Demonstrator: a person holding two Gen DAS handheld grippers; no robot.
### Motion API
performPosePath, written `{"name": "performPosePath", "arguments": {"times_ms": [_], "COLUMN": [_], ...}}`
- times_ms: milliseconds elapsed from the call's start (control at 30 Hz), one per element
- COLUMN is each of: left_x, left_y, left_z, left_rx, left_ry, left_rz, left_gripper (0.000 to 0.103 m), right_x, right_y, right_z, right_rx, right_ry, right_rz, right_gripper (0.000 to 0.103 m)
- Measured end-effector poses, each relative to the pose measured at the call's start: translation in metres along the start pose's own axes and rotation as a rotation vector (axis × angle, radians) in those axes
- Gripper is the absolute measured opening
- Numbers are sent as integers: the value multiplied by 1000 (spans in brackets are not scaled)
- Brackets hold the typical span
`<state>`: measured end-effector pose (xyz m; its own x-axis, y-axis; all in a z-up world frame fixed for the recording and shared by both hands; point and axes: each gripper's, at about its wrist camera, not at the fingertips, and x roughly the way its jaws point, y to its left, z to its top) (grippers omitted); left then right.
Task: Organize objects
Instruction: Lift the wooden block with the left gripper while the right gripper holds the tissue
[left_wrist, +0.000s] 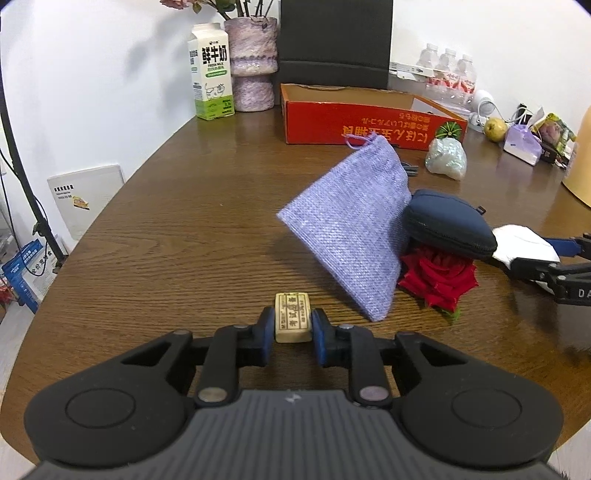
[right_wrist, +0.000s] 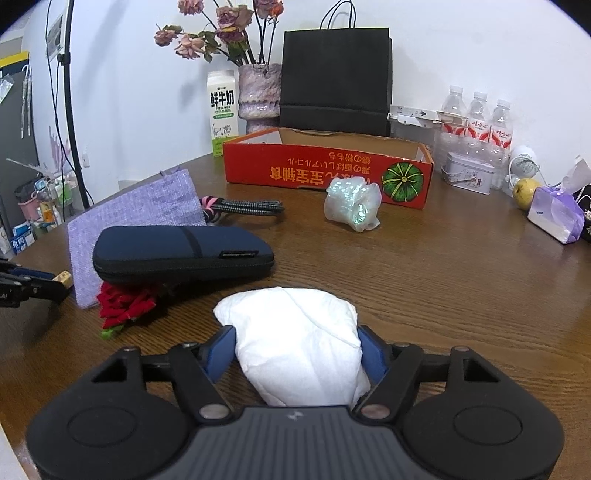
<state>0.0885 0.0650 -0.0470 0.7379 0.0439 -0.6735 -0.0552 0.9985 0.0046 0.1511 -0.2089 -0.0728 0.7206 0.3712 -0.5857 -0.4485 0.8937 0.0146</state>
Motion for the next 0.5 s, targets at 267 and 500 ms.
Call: {"name": "performPosePath", "arguments": {"times_ms": [267, 500], "left_x": [-9, -12], "left_y": [4, 5], "left_z": [3, 3], "left_rx": [-13, -12], "left_ry": [-22, -27], "left_rz": [13, 16], "left_gripper": [22, 22], "right_x": [-9, -2], "right_y": [0, 0], "right_z": [2, 1], "right_rx": [5, 2], "right_ry": [-23, 29], "right_rz": [5, 39], "right_gripper": [64, 86]}}
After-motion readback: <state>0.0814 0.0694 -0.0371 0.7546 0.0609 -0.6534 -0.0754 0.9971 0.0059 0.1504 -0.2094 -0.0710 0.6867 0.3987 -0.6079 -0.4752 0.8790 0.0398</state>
